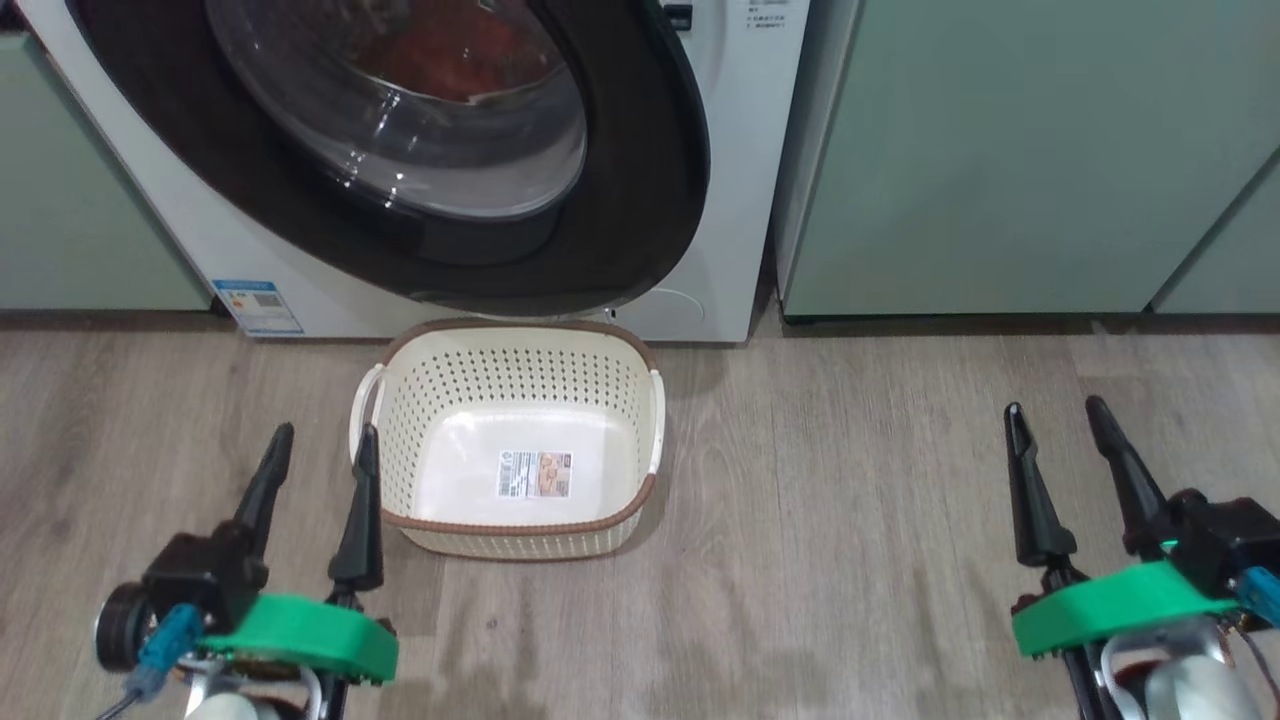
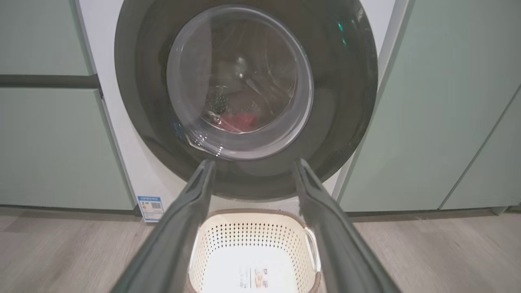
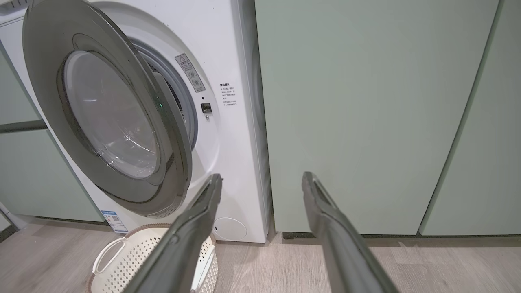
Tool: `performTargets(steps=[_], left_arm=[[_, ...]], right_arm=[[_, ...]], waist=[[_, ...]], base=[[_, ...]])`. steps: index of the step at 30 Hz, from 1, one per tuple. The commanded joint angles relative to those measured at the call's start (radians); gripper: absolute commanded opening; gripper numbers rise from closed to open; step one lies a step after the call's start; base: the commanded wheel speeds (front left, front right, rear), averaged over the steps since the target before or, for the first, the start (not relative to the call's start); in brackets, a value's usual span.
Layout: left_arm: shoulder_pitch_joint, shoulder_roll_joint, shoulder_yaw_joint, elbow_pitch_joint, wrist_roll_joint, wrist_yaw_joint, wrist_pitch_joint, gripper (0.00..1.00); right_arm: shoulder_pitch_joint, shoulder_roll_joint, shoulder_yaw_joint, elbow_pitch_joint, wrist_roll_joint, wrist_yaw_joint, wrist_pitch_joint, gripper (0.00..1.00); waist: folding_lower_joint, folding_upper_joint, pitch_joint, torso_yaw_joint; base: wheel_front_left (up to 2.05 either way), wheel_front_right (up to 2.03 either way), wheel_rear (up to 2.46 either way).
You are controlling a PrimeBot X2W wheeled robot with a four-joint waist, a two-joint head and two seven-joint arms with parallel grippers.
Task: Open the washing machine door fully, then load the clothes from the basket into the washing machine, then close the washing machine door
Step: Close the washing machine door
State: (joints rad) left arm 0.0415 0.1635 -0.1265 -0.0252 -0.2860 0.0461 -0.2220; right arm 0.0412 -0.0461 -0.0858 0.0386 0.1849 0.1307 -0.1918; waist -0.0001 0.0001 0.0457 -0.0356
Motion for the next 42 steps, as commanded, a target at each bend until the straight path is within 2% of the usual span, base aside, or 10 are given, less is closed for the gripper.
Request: performTargets(steps=[1, 12, 36, 37, 38, 39, 42], left_arm=[[-0.026, 0.014, 0.032, -0.018, 0.009, 0.001, -0.013, 1.00], [-0.030, 0.013, 0.028, 0.030, 0.015, -0.003, -0.030, 1.00], [-0.035, 0.017, 0.028, 0.034, 0.028, 0.004, -0.038, 1.00], [-0.035, 0.018, 0.028, 0.034, 0.028, 0.004, -0.038, 1.00], [-0.036, 0.018, 0.027, 0.035, 0.029, 0.004, -0.039, 1.00], [-0.037, 0.017, 0.025, 0.035, 0.030, 0.004, -0.039, 1.00], [-0.048, 0.015, 0.019, 0.029, 0.033, 0.006, -0.039, 1.00]], right_arm=[[-0.009, -0.004, 0.020, -0.029, 0.003, 0.000, 0.004, 1.00], [0.002, -0.004, 0.022, -0.041, 0.003, 0.000, 0.019, 1.00], [0.002, -0.004, 0.022, -0.037, 0.011, 0.000, 0.011, 1.00], [0.002, -0.004, 0.022, -0.037, 0.013, 0.000, 0.010, 0.85], [0.002, -0.004, 0.021, -0.038, 0.016, 0.000, 0.009, 0.27], [0.003, -0.004, 0.018, -0.038, 0.019, 0.000, 0.008, 0.00], [-0.004, -0.004, 0.004, -0.039, 0.021, 0.000, 0.008, 0.00]], waist=[[0.0001, -0.0001, -0.010, 0.002], [0.0001, -0.0001, -0.020, 0.003], [0.0001, -0.0001, -0.026, 0.006], [0.0001, -0.0001, -0.027, 0.007], [0.0001, -0.0001, -0.027, 0.009], [0.0001, -0.0001, -0.026, 0.012], [0.0001, -0.0001, -0.015, 0.033]], base=[[0.00, 0.00, 0.00], [0.00, 0.00, 0.00], [0.00, 0.00, 0.00], [0.00, 0.00, 0.00], [0.00, 0.00, 0.00], [0.00, 0.00, 0.00], [0.00, 0.00, 0.00]])
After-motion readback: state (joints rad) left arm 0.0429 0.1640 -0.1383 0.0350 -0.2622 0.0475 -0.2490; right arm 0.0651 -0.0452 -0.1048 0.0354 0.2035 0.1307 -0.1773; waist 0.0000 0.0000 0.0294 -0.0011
